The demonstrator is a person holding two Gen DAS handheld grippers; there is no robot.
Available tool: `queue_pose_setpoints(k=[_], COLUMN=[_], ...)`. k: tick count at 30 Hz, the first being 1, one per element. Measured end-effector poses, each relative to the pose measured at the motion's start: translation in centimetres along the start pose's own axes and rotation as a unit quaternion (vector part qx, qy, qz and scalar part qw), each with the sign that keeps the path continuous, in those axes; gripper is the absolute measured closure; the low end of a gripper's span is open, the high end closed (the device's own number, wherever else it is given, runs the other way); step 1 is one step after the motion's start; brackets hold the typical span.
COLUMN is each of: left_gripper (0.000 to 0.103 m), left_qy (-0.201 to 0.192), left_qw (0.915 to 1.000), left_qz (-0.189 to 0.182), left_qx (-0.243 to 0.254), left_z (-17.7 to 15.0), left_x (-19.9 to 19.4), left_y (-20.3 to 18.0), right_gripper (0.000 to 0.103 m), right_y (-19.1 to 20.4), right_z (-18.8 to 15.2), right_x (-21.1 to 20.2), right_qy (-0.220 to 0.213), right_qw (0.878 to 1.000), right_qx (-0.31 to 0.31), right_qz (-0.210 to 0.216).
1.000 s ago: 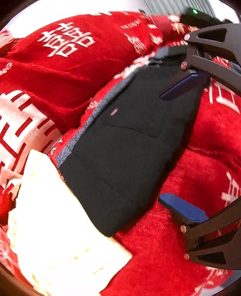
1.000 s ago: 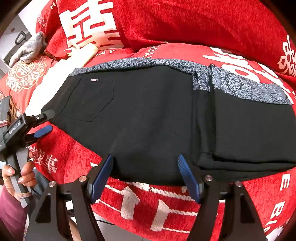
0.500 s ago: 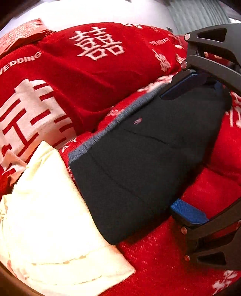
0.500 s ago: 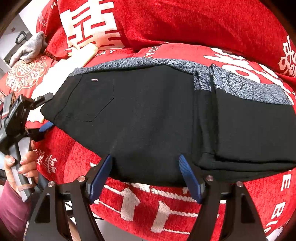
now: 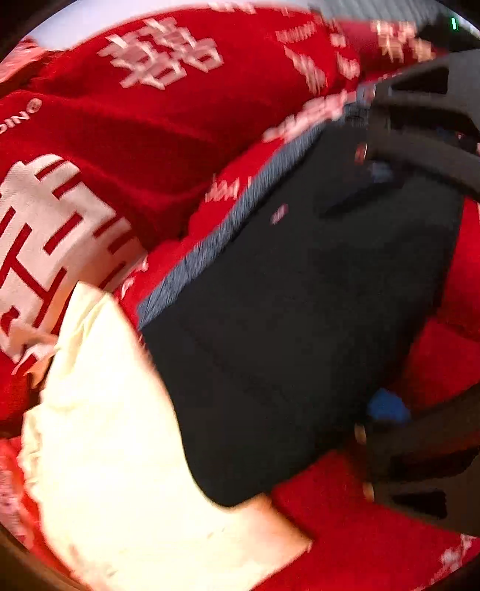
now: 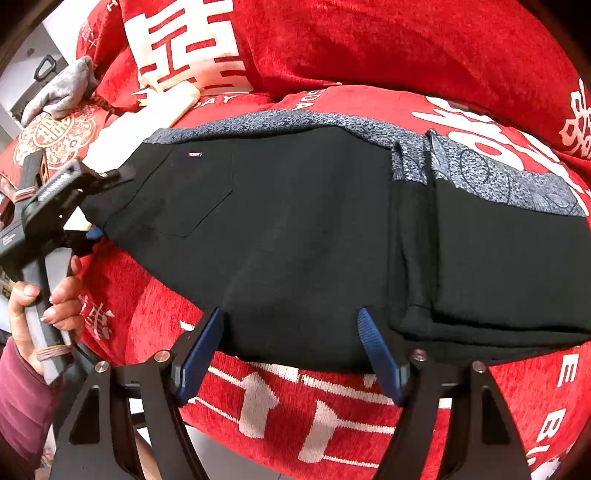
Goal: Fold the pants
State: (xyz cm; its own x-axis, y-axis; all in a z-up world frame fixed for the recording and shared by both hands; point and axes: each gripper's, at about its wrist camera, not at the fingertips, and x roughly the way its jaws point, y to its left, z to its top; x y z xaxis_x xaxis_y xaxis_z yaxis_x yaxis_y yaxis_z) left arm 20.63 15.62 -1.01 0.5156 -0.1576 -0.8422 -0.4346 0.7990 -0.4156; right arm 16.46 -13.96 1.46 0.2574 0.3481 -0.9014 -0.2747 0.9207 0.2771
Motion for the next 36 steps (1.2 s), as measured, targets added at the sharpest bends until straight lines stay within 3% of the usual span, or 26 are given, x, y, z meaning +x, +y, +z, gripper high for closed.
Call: queue_pose_setpoints(k=[3, 6, 11, 14, 19, 24, 26, 31, 33, 34, 35, 36], left_gripper=[0.058, 0.058, 0.058, 0.058, 0.058, 0.058, 0.058, 0.058, 0.058, 0.058, 0.058, 0.058], left_qy=[-0.018, -0.046, -0.093, -0.102, -0.111, -0.128, -0.133, -0.14, -0.138, -0.132, -0.13, -0.132], left_qw=[0.9969, 0.9889, 0.9614, 0.952, 0.938, 0.9235, 0.919, 0.9164, 0.9183, 0.9213, 0.9238, 0.9238], left_qz=[0.06, 0.097, 0.173, 0.187, 0.202, 0.214, 0.217, 0.214, 0.211, 0.208, 0.204, 0.203], left_qx=[0.048, 0.103, 0.193, 0.22, 0.258, 0.291, 0.301, 0.308, 0.305, 0.301, 0.296, 0.297], left_z=[-0.5, -1.5, -3.4, -3.9, -4.5, -5.5, -5.9, -6.2, -6.2, -6.1, -6.1, -6.1], left_x=[-0.1, -0.3, -0.3, -0.2, -0.2, 0.2, 0.2, 0.1, 0.0, 0.1, 0.1, -0.1], left_y=[-0.6, -1.6, -4.2, -4.4, -5.0, -5.4, -5.5, -5.6, -5.4, -5.2, -5.0, -5.0], right_gripper=[0.025, 0.025, 0.025, 0.025, 0.025, 0.025, 0.025, 0.025, 0.035, 0.06, 0.079, 0.084], right_y=[0.2, 0.6, 2.4, 5.2, 13.5, 20.7, 23.0, 26.9, 26.9, 26.6, 26.1, 25.5], right_z=[0.9, 2.3, 7.1, 10.9, 17.5, 20.4, 20.3, 18.6, 18.2, 18.2, 18.4, 18.7], right_x=[-1.1, -1.8, -1.6, -0.7, 2.4, 6.2, 8.1, 13.1, 14.2, 14.5, 14.6, 14.2], right_qy=[-0.01, -0.013, 0.009, 0.04, 0.1, 0.168, 0.2, 0.277, 0.292, 0.295, 0.295, 0.288], right_qw=[1.0, 1.0, 0.998, 0.993, 0.976, 0.957, 0.949, 0.928, 0.925, 0.925, 0.928, 0.932], right_qx=[-0.004, -0.011, -0.022, -0.05, -0.133, -0.17, -0.18, -0.229, -0.229, -0.225, -0.214, -0.198], right_qz=[0.009, 0.02, 0.064, 0.1, 0.142, 0.167, 0.166, 0.1, 0.086, 0.077, 0.079, 0.093])
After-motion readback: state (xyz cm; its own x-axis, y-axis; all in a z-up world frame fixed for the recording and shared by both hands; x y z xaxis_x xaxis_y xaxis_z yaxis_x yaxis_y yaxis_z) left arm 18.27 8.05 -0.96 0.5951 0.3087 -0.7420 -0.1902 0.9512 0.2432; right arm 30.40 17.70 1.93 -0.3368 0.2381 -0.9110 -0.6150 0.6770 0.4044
